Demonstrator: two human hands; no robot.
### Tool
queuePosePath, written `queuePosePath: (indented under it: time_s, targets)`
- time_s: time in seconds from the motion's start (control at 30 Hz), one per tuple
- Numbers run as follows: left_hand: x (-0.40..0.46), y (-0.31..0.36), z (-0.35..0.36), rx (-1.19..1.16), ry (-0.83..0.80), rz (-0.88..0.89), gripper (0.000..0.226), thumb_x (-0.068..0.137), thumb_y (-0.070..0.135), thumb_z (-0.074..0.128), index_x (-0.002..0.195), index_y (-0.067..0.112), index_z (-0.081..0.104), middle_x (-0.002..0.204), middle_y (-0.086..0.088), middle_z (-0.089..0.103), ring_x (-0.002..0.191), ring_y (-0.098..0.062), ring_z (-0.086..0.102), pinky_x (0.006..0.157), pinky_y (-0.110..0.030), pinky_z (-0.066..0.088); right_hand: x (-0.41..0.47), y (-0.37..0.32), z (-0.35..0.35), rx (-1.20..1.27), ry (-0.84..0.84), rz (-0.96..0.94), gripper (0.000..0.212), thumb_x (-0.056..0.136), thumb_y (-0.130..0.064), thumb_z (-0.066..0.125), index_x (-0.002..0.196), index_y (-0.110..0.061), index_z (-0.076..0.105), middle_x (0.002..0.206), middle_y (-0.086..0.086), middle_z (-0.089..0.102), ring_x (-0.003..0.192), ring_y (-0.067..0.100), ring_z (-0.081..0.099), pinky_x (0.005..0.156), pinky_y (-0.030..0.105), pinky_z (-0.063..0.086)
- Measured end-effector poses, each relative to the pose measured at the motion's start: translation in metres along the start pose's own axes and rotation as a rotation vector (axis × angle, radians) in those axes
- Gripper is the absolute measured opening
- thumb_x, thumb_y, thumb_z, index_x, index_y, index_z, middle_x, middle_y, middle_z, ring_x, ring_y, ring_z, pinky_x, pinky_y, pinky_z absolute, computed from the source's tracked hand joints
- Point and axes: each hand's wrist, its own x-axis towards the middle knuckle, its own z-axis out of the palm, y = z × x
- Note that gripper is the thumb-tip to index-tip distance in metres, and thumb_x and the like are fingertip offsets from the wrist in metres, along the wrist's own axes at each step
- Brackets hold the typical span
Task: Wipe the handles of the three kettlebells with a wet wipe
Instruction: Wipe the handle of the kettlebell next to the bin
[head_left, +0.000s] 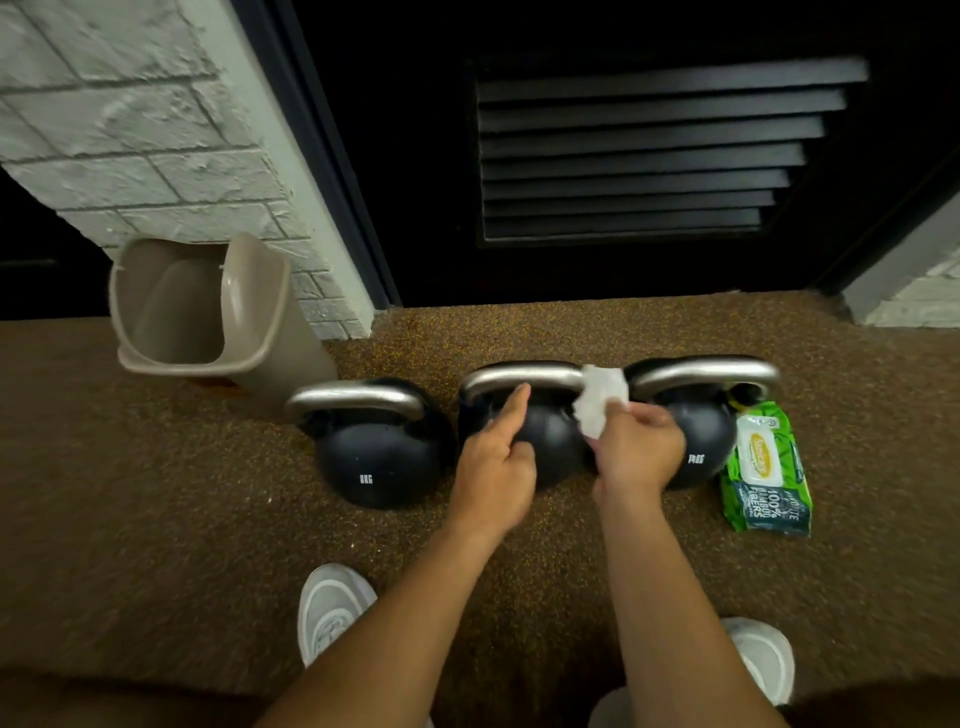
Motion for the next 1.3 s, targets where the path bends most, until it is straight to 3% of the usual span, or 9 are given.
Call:
queuePosePath:
  time_s: [0.07,0.2,0.3,0.5,0.73,0.97,1.03,1.17,1.3]
  targets:
    - [-0.004,-0.009,-0.008,-0.056,0.067,-0.050,0.062,0.096,0.019,0.044,0.151,0.047,0.043,0.134,-0.009,0.065,0.105,-0.023,0.067,0.098,-0.037,0.054,0.008,-0.002,-0.004,-0.037,0.080,-0.046,0.019,0.087,-0.011,0.061,0.103,-0.019,0.070,0.102,0.007,0.072,0.088,0.023,0.067,0.083,0.034,0.056]
    - [-0.016,-0.021,-0.031,-0.098,0.123,-0.063,0.056,0.100,0.006,0.046,0.149,0.032,0.052,0.135,0.009,0.064,0.108,0.015,0.060,0.095,-0.004,0.039,0.002,-0.003,0.017,-0.079,-0.021,-0.087,0.035,0.098,-0.015,0.054,0.131,-0.016,0.063,0.119,0.001,0.066,0.099,0.016,0.059,0.082,0.022,0.041]
    - [-0.024,-0.028,-0.049,-0.140,0.211,-0.080,0.053,0.100,-0.001,0.044,0.146,0.022,0.056,0.134,0.007,0.066,0.122,-0.002,0.061,0.111,-0.024,0.042,-0.023,0.003,0.047,-0.076,-0.070,-0.106,0.039,0.102,-0.018,0.047,0.140,-0.020,0.054,0.116,-0.002,0.062,0.076,0.006,0.057,0.066,0.019,0.043]
    - [-0.025,-0.046,-0.087,-0.118,0.363,-0.124,0.043,0.098,-0.002,0.047,0.132,0.015,0.068,0.122,-0.001,0.073,0.110,-0.011,0.068,0.107,-0.031,0.050,-0.069,0.014,0.074,-0.032,-0.147,-0.082,0.039,0.105,-0.019,0.042,0.141,-0.011,0.051,0.099,-0.001,0.058,0.064,0.002,0.049,0.054,0.017,0.037]
    - [-0.023,-0.038,-0.119,-0.051,0.441,-0.160,0.037,0.093,0.005,0.050,0.118,0.020,0.074,0.109,0.002,0.075,0.109,-0.016,0.068,0.108,-0.041,0.049,-0.100,0.017,0.081,-0.159,-0.460,-0.166,0.038,0.096,-0.008,0.050,0.130,-0.017,0.064,0.130,0.010,0.062,0.112,0.025,0.060,0.088,0.025,0.044]
    - [-0.015,-0.049,-0.159,-0.126,0.607,-0.255,0.033,0.087,0.011,0.051,0.090,0.035,0.074,0.102,0.005,0.076,0.104,-0.018,0.068,0.104,-0.043,0.051,-0.086,0.000,0.090,-0.210,-0.478,-0.345,0.031,0.097,-0.019,0.054,0.124,-0.021,0.069,0.123,0.004,0.069,0.105,0.019,0.065,0.097,0.036,0.053]
    - [-0.007,-0.064,-0.169,-0.193,0.688,-0.314,0.031,0.084,0.013,0.050,0.081,0.037,0.071,0.102,0.002,0.076,0.102,-0.023,0.069,0.100,-0.047,0.053,-0.088,0.005,0.100,-0.269,-0.533,-0.474,0.031,0.099,-0.021,0.053,0.126,-0.018,0.067,0.120,0.001,0.069,0.106,0.014,0.063,0.097,0.029,0.050]
    - [0.001,-0.083,-0.180,-0.219,0.718,-0.372,0.027,0.092,0.009,0.052,0.094,0.029,0.070,0.111,-0.004,0.071,0.106,-0.027,0.065,0.096,-0.039,0.051,-0.095,0.019,0.118,-0.428,-0.589,-0.637,0.028,0.100,-0.022,0.051,0.123,-0.015,0.066,0.108,0.003,0.071,0.096,0.016,0.064,0.082,0.019,0.042]
    - [0.023,-0.090,-0.189,-0.265,0.739,-0.353,0.029,0.093,0.006,0.051,0.103,0.022,0.073,0.115,-0.003,0.069,0.108,-0.024,0.062,0.100,-0.038,0.049,-0.098,0.036,0.135,-0.674,-0.714,-0.765,0.033,0.100,-0.026,0.050,0.128,-0.017,0.063,0.129,0.004,0.066,0.116,0.024,0.062,0.103,0.030,0.045]
